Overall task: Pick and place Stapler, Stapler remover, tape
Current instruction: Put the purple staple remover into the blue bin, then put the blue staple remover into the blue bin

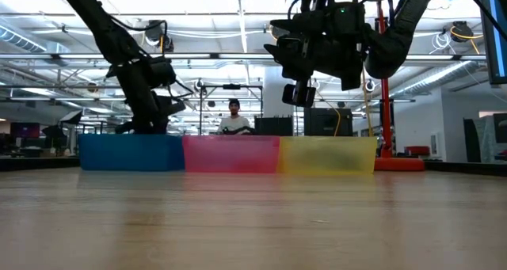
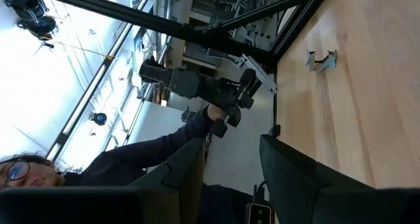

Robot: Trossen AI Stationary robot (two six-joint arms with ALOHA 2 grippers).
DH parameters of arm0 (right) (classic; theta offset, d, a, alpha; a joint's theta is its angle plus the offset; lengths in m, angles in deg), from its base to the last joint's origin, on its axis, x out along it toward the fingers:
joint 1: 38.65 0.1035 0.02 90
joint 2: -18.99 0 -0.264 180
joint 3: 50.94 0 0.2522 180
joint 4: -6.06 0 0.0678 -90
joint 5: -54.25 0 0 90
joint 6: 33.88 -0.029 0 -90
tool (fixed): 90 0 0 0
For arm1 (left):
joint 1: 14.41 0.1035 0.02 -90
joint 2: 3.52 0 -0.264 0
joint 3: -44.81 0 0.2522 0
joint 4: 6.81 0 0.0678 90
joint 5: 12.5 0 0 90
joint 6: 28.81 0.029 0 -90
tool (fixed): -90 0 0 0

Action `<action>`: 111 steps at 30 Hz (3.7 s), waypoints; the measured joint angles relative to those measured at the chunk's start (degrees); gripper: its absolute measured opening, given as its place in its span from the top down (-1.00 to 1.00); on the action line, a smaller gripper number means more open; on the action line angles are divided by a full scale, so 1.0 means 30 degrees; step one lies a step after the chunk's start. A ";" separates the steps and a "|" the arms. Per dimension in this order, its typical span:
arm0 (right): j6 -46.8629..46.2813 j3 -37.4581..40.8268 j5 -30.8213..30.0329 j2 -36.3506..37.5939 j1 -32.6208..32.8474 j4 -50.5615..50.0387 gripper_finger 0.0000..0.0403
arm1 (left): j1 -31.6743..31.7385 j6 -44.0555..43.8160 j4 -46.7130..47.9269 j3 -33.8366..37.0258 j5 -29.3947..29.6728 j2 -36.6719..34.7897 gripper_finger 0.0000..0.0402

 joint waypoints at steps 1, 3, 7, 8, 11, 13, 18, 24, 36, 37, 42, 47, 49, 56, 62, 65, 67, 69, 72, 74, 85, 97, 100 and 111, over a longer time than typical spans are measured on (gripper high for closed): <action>-0.0002 0.0000 0.0015 0.0000 0.0004 0.0000 0.30 | 0.0252 0.0073 -0.0239 0.0000 -0.0431 0.0012 0.82; -0.0002 0.0000 0.0018 0.0000 0.0004 0.0000 0.30 | 0.0640 0.0139 -0.0735 0.0015 -0.1316 -0.0039 0.82; -0.0013 0.0000 0.0025 0.0000 0.0004 0.0000 0.30 | 0.1296 0.0625 -0.1429 0.0015 -0.3055 -0.0032 0.82; -0.0016 0.0000 0.0029 0.0000 0.0004 0.0000 0.30 | 0.1454 0.0633 -0.1374 0.0015 -0.3138 -0.0024 0.82; -0.0009 0.0000 0.0025 0.0000 0.0011 0.0000 0.30 | 0.1947 0.0818 -0.1374 0.0111 -0.3297 -0.0024 0.82; -0.0009 0.0000 0.0026 0.0000 0.0011 0.0000 0.30 | 0.2327 0.0875 -0.1458 0.0314 -0.4034 -0.0024 0.82; -0.0043 0.0000 0.0028 0.0000 0.0011 0.0000 0.30 | 0.3447 0.0414 -0.3051 0.1592 -0.5950 -0.0039 0.82; -0.0060 0.0000 0.0005 0.0000 0.0011 -0.0027 0.30 | 0.4687 -0.1279 -0.6249 0.3425 -0.8610 -0.0042 0.82; -0.0060 0.0000 -0.0035 -0.0005 0.0004 -0.0306 0.30 | 0.4240 0.0014 -0.6596 0.3643 -0.7134 -0.0068 0.82; -0.0060 0.0000 -0.0040 -0.0007 0.0004 -0.0306 0.30 | 0.4174 0.0048 -0.6590 0.3643 -0.6861 -0.0068 0.80; -0.0060 0.0000 -0.0047 -0.0007 0.0004 -0.0306 0.30 | 0.3810 0.0650 -0.6601 0.3636 -0.5604 -0.0083 0.63; -0.0060 0.0000 -0.0052 -0.0007 -0.0003 -0.0299 0.30 | 0.3487 0.1269 -0.6701 0.3636 -0.5367 -0.0083 0.60; -0.0063 0.0000 -0.0055 -0.0007 -0.0003 -0.0299 0.30 | 0.3462 0.1255 -0.6846 0.3636 -0.5347 -0.0075 0.59; -0.0067 0.0000 -0.0055 -0.0007 -0.0003 -0.0291 0.30 | 0.3645 0.1126 -0.6851 0.3708 -0.5183 -0.0857 0.58; -0.0060 0.0000 -0.0055 -0.0007 -0.0003 -0.0284 0.30 | 0.3900 0.1112 -0.6374 0.3706 -0.5354 -0.3482 0.58; -0.0045 0.0000 -0.0053 -0.0007 -0.0003 -0.0284 0.30 | 0.3594 0.1020 -0.5445 0.3694 -0.5927 -0.5187 0.58; -0.0042 0.0000 -0.0055 -0.0007 -0.0003 -0.0284 0.30 | 0.3129 0.0689 -0.4518 0.3694 -0.6551 -0.6418 0.58; -0.0030 0.0000 -0.0047 -0.0007 -0.0003 -0.0282 0.30 | 0.2437 0.0210 -0.3559 0.3687 -0.7494 -0.7676 0.57; -0.0002 0.0000 -0.0041 -0.0007 -0.0003 -0.0277 0.30 | 0.0806 -0.0022 -0.1855 0.3679 -0.8121 -0.9492 0.57; 0.0000 0.0000 0.0029 -0.0007 -0.0003 -0.0277 0.30 | -0.0633 -0.0018 -0.0498 0.3679 -0.8167 -1.0689 0.57; 0.1289 0.0000 0.0106 -0.0007 0.0019 0.0478 0.30 | -1.0903 -0.6518 0.6646 0.3672 -0.4855 -1.5065 0.57; 0.1317 0.0000 0.1636 -0.0007 0.0730 0.1013 0.30 | -2.2598 -1.6977 0.7359 0.3657 -0.0600 -1.3987 0.58; 0.1317 0.0000 0.1691 -0.0007 0.1037 0.1013 0.30 | -2.4837 -1.9033 0.7235 0.3657 0.0472 -1.3068 0.58; 0.1660 0.0000 0.1694 -0.0007 0.1265 0.1013 0.30 | -2.9865 -2.3403 0.5568 0.3650 0.3242 -0.8522 0.57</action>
